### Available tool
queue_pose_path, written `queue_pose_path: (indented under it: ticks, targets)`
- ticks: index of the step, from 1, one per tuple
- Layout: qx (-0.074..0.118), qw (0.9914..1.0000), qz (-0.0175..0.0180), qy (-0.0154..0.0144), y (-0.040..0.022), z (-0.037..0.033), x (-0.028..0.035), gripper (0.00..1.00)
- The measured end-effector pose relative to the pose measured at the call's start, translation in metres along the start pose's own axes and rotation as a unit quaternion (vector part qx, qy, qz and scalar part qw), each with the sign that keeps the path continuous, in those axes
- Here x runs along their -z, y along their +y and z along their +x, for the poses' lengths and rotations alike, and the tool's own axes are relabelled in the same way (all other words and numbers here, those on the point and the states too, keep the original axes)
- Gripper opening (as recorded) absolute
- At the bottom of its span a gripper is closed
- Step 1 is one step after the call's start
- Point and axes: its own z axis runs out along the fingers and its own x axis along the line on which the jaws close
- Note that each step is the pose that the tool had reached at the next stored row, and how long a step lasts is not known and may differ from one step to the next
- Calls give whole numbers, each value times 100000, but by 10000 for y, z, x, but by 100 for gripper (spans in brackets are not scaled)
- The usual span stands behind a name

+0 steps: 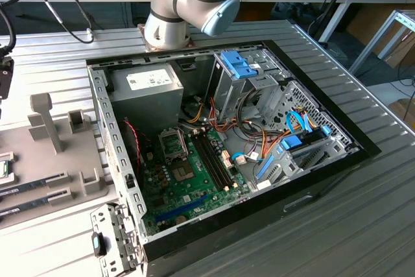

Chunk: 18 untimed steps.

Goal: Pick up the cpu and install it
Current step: 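Pick up the cpu and move it towards the insertion slot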

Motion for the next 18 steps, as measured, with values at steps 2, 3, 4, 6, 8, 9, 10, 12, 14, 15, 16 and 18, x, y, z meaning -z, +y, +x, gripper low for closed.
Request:
queue_pose_path:
  ticks: [2, 3, 4, 6, 8, 9, 10, 12, 14, 15, 16, 18]
  targets:
    - [0, 100000, 8, 10, -4, 1, -73, 39]
    - [3, 100000, 6, 11, -4, 2, -84, 39]
    - [0, 100000, 6, 8, -4, 2, -97, 39]
    - [0, 100000, 7, 9, -5, 3, -121, 39]
    - [1, 100000, 9, 14, -5, 3, -144, 39]
    - [1, 100000, 8, 13, -5, 4, -154, 39]
    - [2, 100000, 8, 15, -5, 4, -165, 39]
    - [4, 100000, 7, 10, -6, 4, -191, 39]
    - [1, 100000, 8, 11, -6, 5, -214, 39]
    - [2, 100000, 6, 9, -6, 5, -224, 39]
    - [4, 100000, 8, 12, -6, 6, -232, 39]
    - [2, 100000, 10, 14, -6, 6, -249, 39]
